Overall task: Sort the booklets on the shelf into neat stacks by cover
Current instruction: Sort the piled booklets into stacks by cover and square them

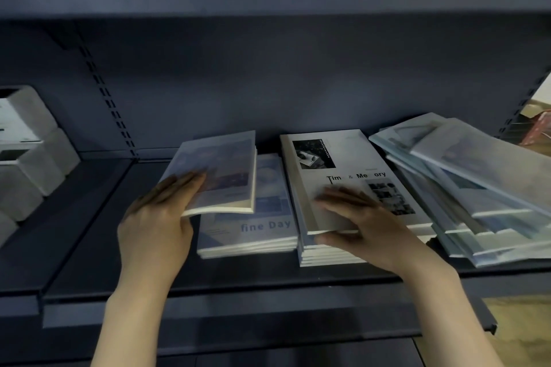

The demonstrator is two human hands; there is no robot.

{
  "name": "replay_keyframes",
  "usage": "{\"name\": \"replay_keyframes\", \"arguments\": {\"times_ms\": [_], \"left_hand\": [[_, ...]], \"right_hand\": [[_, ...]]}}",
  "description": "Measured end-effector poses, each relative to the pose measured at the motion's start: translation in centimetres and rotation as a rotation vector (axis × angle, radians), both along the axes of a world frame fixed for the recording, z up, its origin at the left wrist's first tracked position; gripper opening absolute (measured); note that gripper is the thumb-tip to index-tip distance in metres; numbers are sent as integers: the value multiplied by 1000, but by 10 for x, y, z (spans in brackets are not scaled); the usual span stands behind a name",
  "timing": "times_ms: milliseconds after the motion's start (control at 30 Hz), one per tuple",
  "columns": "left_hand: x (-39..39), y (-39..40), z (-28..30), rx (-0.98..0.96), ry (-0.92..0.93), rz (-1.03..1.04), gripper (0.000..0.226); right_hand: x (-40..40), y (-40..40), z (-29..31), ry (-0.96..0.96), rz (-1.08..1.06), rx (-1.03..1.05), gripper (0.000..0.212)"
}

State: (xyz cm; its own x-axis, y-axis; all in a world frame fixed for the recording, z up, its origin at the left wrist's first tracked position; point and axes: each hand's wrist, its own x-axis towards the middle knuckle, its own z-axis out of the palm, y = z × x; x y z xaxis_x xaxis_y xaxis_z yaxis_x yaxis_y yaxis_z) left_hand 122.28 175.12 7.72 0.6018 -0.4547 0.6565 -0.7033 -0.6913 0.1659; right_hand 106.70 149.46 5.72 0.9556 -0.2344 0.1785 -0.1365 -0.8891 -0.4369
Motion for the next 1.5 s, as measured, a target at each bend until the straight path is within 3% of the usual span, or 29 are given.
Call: {"name": "replay_keyframes", "arguments": {"times_ms": [433, 700, 967, 1500], "left_hand": [[-9, -5, 0, -13, -10, 7, 66], [-8, -3, 0, -21, -14, 1, 69], [-1, 16, -3, -28, -15, 18, 72], [31, 75, -10, -13, -15, 80, 77]], "right_hand": [[-2, 7, 7, 47, 35, 7, 89], [-4, 13, 10, 73, 28, -48, 64], [3, 24, 13, 88, -57, -119, 99], [57, 78, 18, 21, -36, -119, 56]]}}
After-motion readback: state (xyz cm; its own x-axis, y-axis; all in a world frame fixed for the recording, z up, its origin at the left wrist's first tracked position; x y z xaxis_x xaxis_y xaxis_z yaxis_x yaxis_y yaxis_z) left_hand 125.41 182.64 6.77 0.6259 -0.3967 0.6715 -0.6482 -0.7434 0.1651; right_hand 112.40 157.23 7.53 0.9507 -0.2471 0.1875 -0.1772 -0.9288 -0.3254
